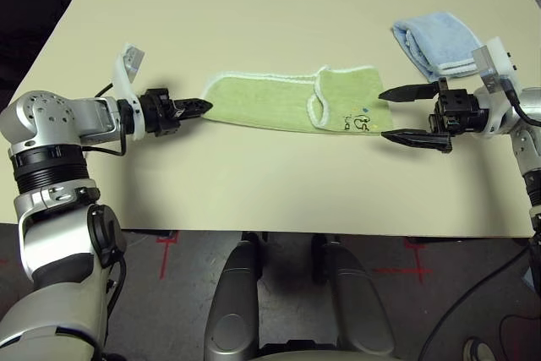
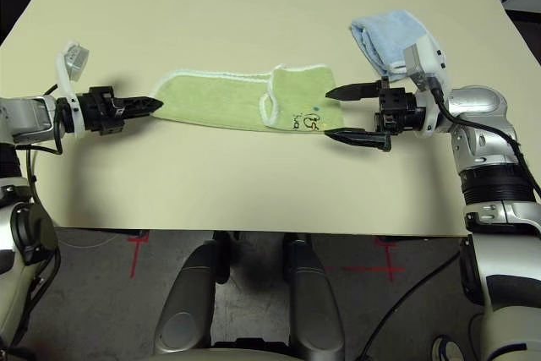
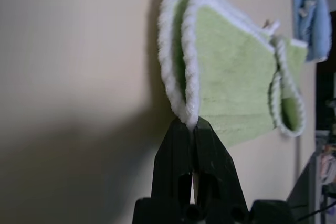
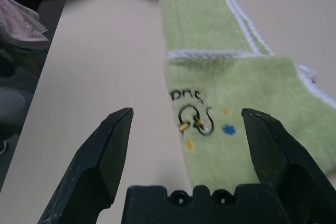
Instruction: Fold the towel and set it aside.
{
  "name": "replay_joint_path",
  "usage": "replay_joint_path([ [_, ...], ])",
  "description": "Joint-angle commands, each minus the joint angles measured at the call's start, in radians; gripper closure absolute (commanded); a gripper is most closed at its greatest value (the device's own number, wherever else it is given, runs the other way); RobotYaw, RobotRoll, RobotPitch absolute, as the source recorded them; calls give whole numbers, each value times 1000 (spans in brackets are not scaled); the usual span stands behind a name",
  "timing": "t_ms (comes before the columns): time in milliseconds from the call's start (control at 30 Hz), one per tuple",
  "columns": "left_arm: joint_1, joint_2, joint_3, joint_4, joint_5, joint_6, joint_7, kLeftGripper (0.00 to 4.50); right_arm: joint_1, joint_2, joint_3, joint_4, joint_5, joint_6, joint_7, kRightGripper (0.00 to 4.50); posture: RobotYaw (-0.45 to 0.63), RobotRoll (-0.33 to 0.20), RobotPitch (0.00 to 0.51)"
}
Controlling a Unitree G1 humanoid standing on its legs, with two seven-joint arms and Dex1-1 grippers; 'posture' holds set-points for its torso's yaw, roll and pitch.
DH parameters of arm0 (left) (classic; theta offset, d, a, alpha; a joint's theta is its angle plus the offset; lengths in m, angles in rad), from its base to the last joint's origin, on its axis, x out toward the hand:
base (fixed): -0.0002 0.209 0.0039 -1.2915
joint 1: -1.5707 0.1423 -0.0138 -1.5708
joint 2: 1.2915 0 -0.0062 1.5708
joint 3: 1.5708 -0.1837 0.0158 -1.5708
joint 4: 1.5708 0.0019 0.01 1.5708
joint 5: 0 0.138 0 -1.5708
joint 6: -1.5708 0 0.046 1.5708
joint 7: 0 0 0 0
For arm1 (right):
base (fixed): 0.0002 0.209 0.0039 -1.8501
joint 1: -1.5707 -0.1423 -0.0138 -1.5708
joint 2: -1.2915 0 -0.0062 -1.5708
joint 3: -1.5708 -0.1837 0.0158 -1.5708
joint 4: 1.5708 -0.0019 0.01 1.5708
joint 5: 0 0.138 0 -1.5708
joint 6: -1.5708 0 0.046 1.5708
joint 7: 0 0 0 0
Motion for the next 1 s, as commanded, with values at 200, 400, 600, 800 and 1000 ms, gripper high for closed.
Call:
replay_joint_path([
  [200,4,110,-26,-12,16,-38,-71,4470,-23,22,-28,37,7,17,-37,0,120,0,297],
  [400,30,166,7,-60,-1,-23,-83,4470,-38,37,-35,58,6,20,-38,0,136,0,296],
  [600,60,170,41,-117,-16,14,-78,4470,-51,47,-31,75,-4,9,-29,0,147,0,297],
  [800,76,207,37,-131,-19,18,-101,4470,-55,49,-31,81,-9,5,-19,0,151,0,294],
  [1000,101,216,43,-151,-24,20,-107,4470,-59,49,-31,88,-15,0,-17,0,154,0,292],
])
